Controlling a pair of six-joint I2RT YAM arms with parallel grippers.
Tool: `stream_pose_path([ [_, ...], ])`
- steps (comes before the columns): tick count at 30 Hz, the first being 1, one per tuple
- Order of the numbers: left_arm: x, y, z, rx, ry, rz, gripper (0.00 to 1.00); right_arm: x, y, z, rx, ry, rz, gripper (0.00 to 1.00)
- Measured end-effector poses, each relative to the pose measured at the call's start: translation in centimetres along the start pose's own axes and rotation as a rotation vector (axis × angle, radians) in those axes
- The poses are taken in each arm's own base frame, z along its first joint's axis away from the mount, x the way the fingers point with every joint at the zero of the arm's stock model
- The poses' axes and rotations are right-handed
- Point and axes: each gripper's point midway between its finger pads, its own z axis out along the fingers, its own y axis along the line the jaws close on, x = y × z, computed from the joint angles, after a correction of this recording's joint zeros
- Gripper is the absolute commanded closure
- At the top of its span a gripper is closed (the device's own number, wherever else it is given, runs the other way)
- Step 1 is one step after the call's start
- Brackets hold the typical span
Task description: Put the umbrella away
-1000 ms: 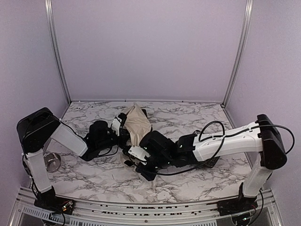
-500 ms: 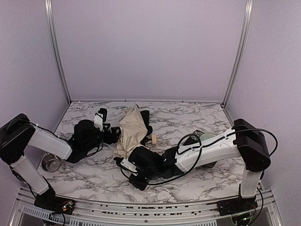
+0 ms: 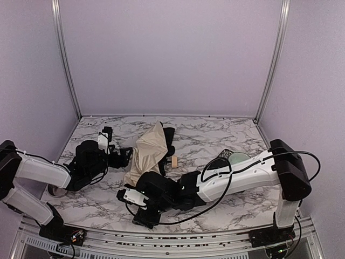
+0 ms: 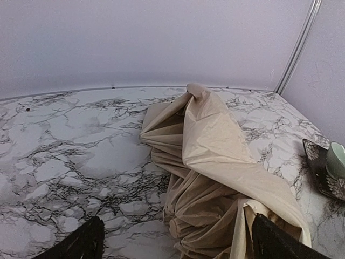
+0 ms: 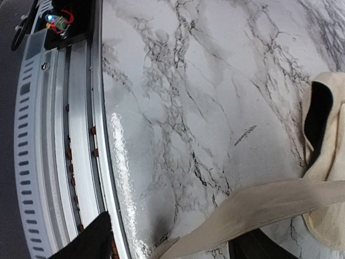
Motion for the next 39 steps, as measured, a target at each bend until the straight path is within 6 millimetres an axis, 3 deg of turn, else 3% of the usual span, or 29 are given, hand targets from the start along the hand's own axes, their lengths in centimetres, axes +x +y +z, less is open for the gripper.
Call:
stream_pose_path([
  [2, 0.0, 0.4, -0.7, -0.012, -0.006, -0.002, 0.01, -0.3, 0.5, -0.1, -0.009, -0.005, -0.028, 0.0],
  [9, -1.0, 1.3, -2.4, -0.046, -0.051, -0.007, 0.01, -1.8, 0.6, -1.5, -0.004, -0.024, -0.08, 0.0],
  [11, -1.1, 1.6, -2.9, -0.054, -0.059, -0.009, 0.09, -2.8, 0.3, -3.1, 0.005, -0.056, -0.082, 0.0],
  [14, -1.9, 1.3, -4.0, -0.034, -0.078, -0.012, 0.4, -5.3, -1.0, -7.0, 0.024, -0.149, -0.062, 0.0],
  [16, -2.5, 0.5, -4.6, 0.009, -0.081, -0.011, 0.53, -6.6, -3.7, -9.9, 0.066, -0.217, -0.021, 0.05],
  [18, -2.8, -0.4, -5.3, 0.054, -0.074, -0.015, 0.61, -6.9, -8.1, -12.3, 0.143, -0.261, 0.039, 0.12],
  [21, -1.9, -3.8, -6.6, 0.174, -0.028, 0.004, 0.6, -5.3, -16.2, -14.0, 0.28, -0.258, 0.143, 0.24],
  [23, -1.0, -6.0, -7.5, 0.254, 0.007, 0.007, 0.52, -2.9, -21.4, -13.7, 0.357, -0.201, 0.195, 0.26],
  [25, -0.1, -7.6, -8.1, 0.317, 0.041, 0.008, 0.43, -0.4, -24.7, -12.4, 0.393, -0.125, 0.208, 0.25],
  [29, 2.7, -8.6, -8.0, 0.371, 0.14, 0.0, 0.38, 2.9, -27.5, -8.7, 0.369, 0.023, 0.149, 0.24],
  [31, 5.3, -8.7, -7.5, 0.379, 0.23, 0.004, 0.37, 3.1, -28.3, -7.2, 0.353, 0.062, 0.109, 0.24],
  [34, 8.4, -8.7, -6.9, 0.382, 0.346, 0.015, 0.37, 1.7, -29.7, -5.6, 0.347, 0.079, 0.037, 0.24],
  [39, 10.0, -9.5, -5.9, 0.396, 0.421, 0.025, 0.37, 0.7, -30.9, -3.8, 0.329, 0.108, -0.061, 0.29],
])
